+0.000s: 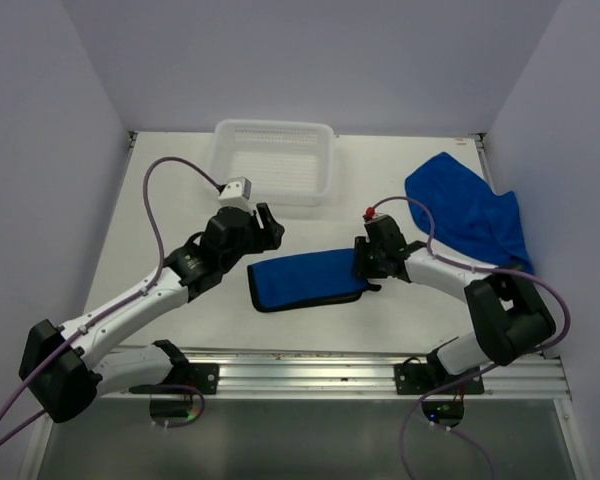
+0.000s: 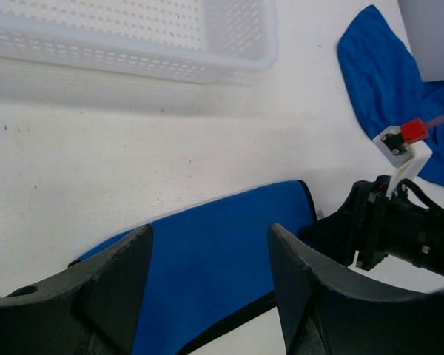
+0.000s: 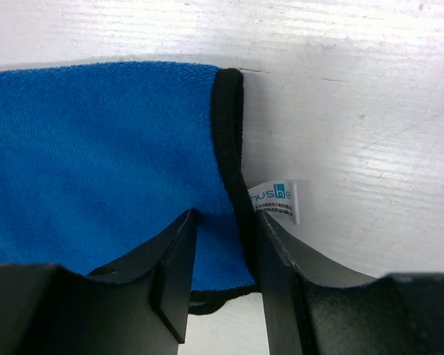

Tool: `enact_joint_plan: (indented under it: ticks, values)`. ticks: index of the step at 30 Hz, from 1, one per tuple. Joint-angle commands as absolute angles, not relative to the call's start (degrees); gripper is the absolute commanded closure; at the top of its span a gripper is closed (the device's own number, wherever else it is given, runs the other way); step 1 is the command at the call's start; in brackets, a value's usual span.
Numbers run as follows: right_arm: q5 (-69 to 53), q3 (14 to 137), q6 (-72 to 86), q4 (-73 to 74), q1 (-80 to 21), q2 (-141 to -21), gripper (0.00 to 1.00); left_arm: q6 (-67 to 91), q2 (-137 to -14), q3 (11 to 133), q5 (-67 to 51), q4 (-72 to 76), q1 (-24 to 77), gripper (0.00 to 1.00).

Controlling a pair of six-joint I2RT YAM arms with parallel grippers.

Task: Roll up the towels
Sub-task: Fold the towel

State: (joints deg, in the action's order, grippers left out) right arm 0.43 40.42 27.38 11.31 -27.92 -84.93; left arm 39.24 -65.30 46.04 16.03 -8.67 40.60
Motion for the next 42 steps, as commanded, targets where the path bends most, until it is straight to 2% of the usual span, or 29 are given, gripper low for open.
enact_joint_plan:
  ticks: [1,2,5,9,10,11,18,20,26,33,40,42]
  values:
    - [1.1,40.9,25.9,12.8,-29.4,-87.1,0.59,37.4,-61.5,51.3,16.3,-15.1,40.0,0.32]
    - [1.3,41.4,25.7,13.3,-30.4,-87.5,0.59,36.8,-60.0,52.5,17.2,-17.1,39.9,0.25]
    - [3.2,42.7,25.1,15.5,-32.7,-88.1,0.60,35.3,-57.1,53.7,18.0,-19.5,39.7,0.15]
    - [11.1,46.0,24.5,19.5,-37.6,-89.5,0.62,32.7,-55.6,56.0,19.7,-22.1,39.6,0.07]
    - [13.2,46.5,24.7,20.4,-38.4,-90.5,0.64,31.9,-55.7,56.4,20.6,-23.9,39.6,0.01]
    - [13.9,46.8,25.0,21.2,-38.5,-91.0,0.69,31.6,-55.8,57.1,21.2,-24.8,39.6,0.01]
    - [15.1,46.6,26.6,22.5,-38.4,-90.2,0.85,28.9,-53.0,54.8,23.6,-26.6,39.6,0.00]
    - [15.4,48.0,26.6,25.0,-38.5,-89.1,0.92,28.4,-51.9,53.6,23.9,-26.4,39.6,0.01]
    - [19.3,51.4,24.6,33.7,-38.4,-82.5,0.96,29.5,-48.8,48.5,23.7,-23.9,39.6,0.00]
    - [23.7,54.8,21.5,41.9,-38.4,-79.0,0.96,34.7,-47.8,36.7,14.4,-13.6,39.6,0.01]
    - [25.0,60.0,22.5,47.1,-40.3,-78.5,0.98,39.5,-49.1,27.0,10.5,-3.1,39.6,0.04]
    - [25.1,63.1,22.9,48.0,-42.9,-79.5,0.98,40.1,-49.4,23.8,9.7,-1.0,39.7,0.09]
